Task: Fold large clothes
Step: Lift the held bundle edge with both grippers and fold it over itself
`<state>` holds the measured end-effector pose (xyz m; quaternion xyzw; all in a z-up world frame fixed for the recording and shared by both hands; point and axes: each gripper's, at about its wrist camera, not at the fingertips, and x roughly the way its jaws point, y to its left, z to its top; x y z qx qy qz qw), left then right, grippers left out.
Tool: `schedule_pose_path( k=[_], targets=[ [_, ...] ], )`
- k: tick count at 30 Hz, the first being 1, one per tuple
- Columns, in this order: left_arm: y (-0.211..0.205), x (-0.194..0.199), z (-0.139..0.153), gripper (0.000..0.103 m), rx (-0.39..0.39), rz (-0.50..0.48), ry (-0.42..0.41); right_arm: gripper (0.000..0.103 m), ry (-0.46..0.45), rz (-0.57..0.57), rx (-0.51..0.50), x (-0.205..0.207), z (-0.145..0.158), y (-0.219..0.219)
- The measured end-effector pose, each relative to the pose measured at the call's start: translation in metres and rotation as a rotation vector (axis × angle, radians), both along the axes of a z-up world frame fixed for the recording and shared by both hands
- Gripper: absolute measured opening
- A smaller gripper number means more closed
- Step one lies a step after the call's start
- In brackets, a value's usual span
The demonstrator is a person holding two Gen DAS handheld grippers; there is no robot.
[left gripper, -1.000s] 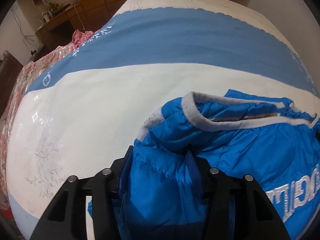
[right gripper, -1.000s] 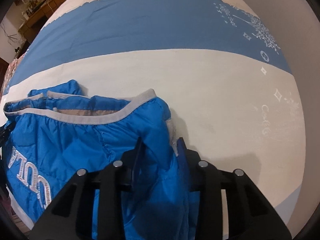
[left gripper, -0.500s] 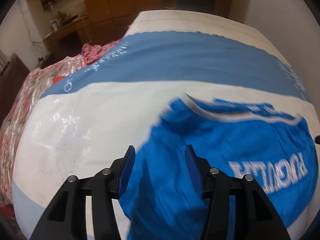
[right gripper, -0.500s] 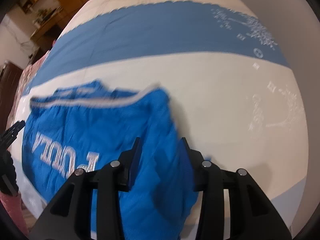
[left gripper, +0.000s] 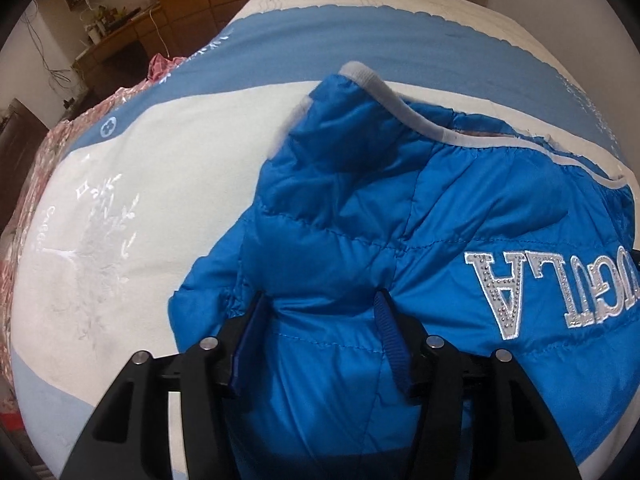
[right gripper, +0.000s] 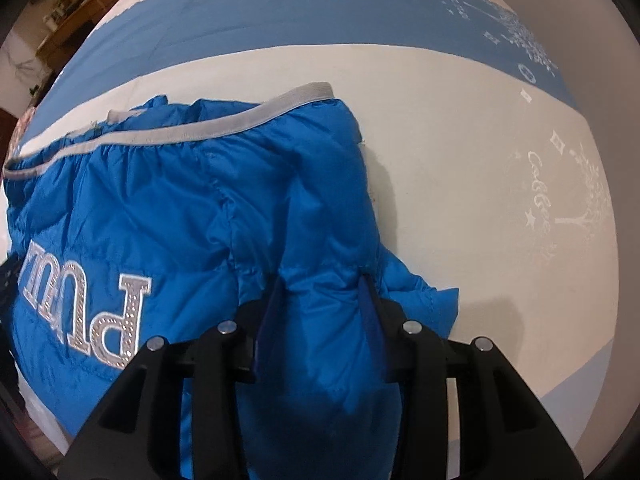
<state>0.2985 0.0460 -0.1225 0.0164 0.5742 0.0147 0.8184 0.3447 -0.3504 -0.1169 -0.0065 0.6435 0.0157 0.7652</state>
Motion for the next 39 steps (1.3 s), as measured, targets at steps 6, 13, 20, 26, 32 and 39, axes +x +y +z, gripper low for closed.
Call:
schedule_pose_path(
  k=[6,13,20,26,32,39],
  targets=[
    [0.034,-0.016,0.036,0.061,-0.035,0.044,-0.056,0.056,-0.066,0.016,0.049,-0.030,0.040,-0.013],
    [0.088,-0.035,0.043,0.072,-0.091,0.115,-0.052,0.086,-0.054,-0.005,0.161,-0.052,0.050,-0.050],
    [0.102,-0.026,0.014,0.081,-0.206,0.106,0.012,0.088,0.048,-0.041,0.293,-0.047,0.015,-0.066],
    [0.096,-0.009,-0.012,0.086,-0.258,0.128,0.040,0.093,0.086,-0.042,0.364,-0.034,-0.009,-0.064],
    [0.082,0.011,-0.028,0.091,-0.281,0.124,0.071,0.101,0.105,-0.043,0.373,-0.019,-0.026,-0.055],
    [0.052,0.000,-0.003,0.020,-0.225,0.061,0.004,0.033,0.042,-0.009,0.392,-0.025,0.001,-0.051]
  ],
)
